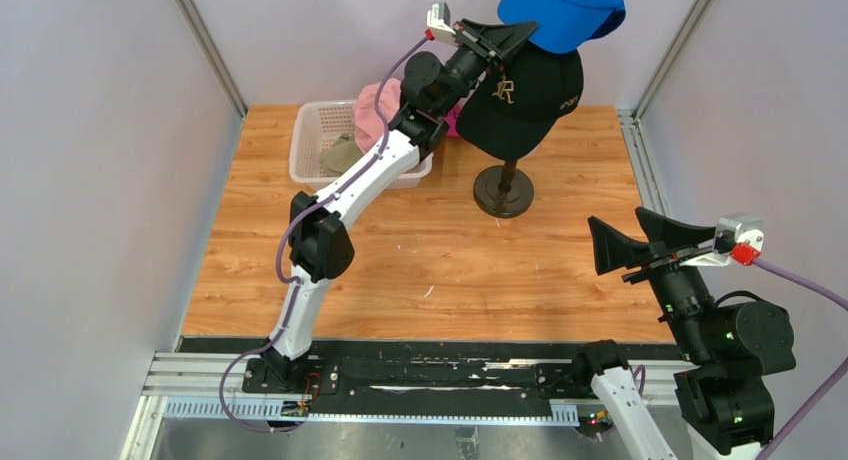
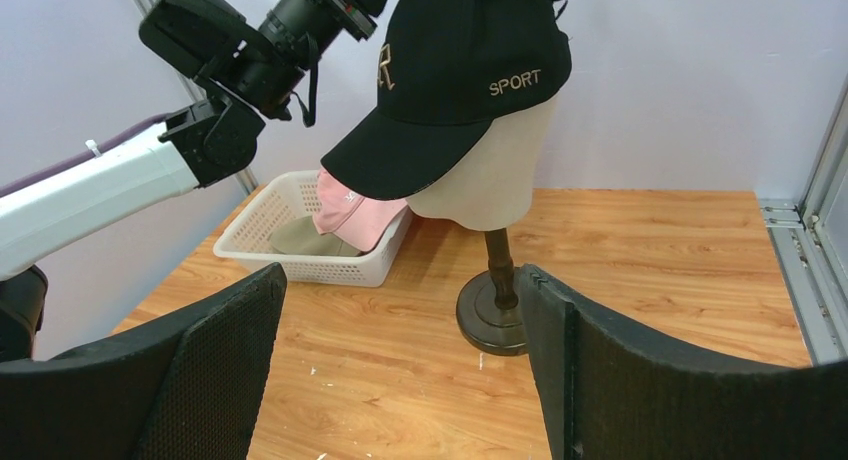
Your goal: Stack the hats
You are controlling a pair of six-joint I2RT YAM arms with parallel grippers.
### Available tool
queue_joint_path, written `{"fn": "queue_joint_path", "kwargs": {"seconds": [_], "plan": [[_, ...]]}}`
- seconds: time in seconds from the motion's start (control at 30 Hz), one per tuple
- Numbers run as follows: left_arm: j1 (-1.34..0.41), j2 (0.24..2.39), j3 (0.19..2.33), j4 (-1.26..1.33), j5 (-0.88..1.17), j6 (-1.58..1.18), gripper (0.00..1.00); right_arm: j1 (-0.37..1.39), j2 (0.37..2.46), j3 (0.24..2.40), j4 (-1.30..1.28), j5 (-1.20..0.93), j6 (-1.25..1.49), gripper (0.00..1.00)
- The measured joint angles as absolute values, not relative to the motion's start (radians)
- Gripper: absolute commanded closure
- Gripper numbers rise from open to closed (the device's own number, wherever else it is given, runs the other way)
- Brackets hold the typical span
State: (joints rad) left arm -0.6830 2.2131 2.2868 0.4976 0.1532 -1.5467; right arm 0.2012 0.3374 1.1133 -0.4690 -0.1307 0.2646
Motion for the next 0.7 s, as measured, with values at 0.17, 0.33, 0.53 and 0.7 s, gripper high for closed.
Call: {"fn": "queue_joint_path", "kwargs": {"seconds": [0.17, 0.33, 0.53, 0.7], "plan": [[-0.683, 2.184, 2.145, 0.553, 0.154, -1.557, 1.0, 0.201, 0.337, 1.113, -0.471, -0.13, 0.265, 0.15], [-0.683, 2.115, 2.023, 0.607, 0.154, -1.567, 1.0, 0.201, 0.337, 1.113, -0.472, -0.13, 0.265, 0.15], [-0.683, 2.04, 1.937, 0.635, 0.157, -1.564, 1.0, 0.201, 0.337, 1.113, -0.473, -0.13, 0.265, 0.15], [-0.683, 1.99, 1.87, 0.668, 0.158, -1.565, 1.0, 0.201, 0.337, 1.113, -0.473, -0.13, 0.266, 0.15]]}}
